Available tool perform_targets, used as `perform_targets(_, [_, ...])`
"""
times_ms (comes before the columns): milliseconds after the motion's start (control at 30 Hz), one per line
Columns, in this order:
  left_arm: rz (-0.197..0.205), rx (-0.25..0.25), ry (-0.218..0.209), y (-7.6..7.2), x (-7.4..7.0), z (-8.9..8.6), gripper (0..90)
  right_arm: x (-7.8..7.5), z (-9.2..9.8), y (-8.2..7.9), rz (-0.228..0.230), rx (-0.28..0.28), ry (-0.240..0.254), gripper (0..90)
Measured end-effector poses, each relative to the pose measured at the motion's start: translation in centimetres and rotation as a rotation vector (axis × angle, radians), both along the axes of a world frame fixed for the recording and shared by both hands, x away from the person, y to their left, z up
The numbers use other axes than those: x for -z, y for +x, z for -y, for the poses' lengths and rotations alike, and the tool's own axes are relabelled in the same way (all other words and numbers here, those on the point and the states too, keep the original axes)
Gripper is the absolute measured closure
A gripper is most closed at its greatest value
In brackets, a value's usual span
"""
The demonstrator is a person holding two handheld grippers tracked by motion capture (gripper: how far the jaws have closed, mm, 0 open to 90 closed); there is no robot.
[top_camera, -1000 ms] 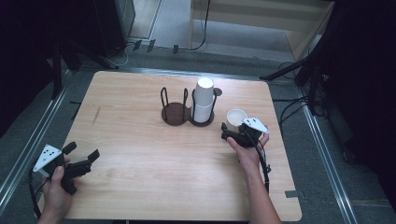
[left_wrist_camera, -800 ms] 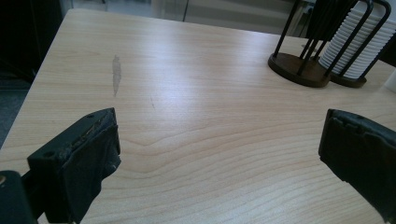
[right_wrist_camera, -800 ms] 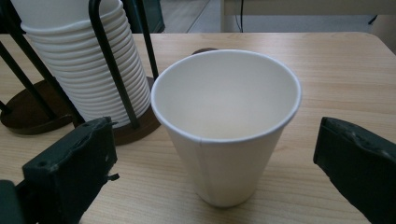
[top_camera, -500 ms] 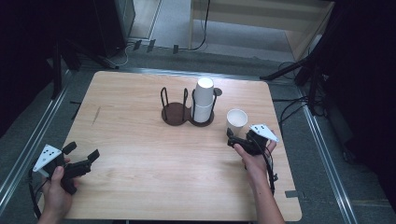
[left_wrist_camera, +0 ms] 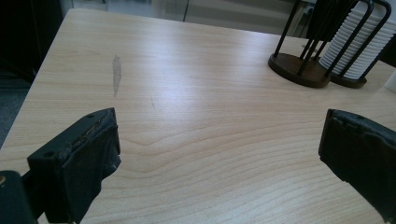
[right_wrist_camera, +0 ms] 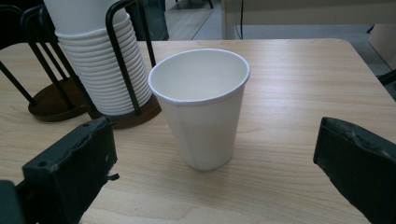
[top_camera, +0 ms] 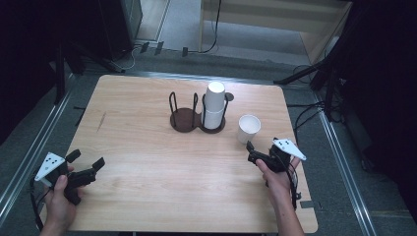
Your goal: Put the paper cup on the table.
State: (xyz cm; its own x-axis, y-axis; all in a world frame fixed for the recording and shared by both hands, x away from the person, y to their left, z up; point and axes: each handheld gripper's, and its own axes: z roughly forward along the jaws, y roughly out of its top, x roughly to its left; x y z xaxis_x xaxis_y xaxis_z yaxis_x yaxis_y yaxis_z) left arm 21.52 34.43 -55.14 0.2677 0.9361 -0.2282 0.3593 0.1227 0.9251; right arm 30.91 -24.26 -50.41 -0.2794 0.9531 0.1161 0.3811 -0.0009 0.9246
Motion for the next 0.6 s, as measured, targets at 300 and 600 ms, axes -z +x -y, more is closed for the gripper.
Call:
perform_targets(300, [0.0, 0.002, 0.002, 0.0, 0.0, 0.0, 0.0, 0.2, 1.5, -1.0, 0.001, 0.024, -0.002, 0.0])
perform_targets(600, [0.0, 0.002, 0.002, 0.0, 0.0, 0.0, 0.0, 0.4, 2.9, -1.7, -0.004, 0.047, -0.005, 0.0])
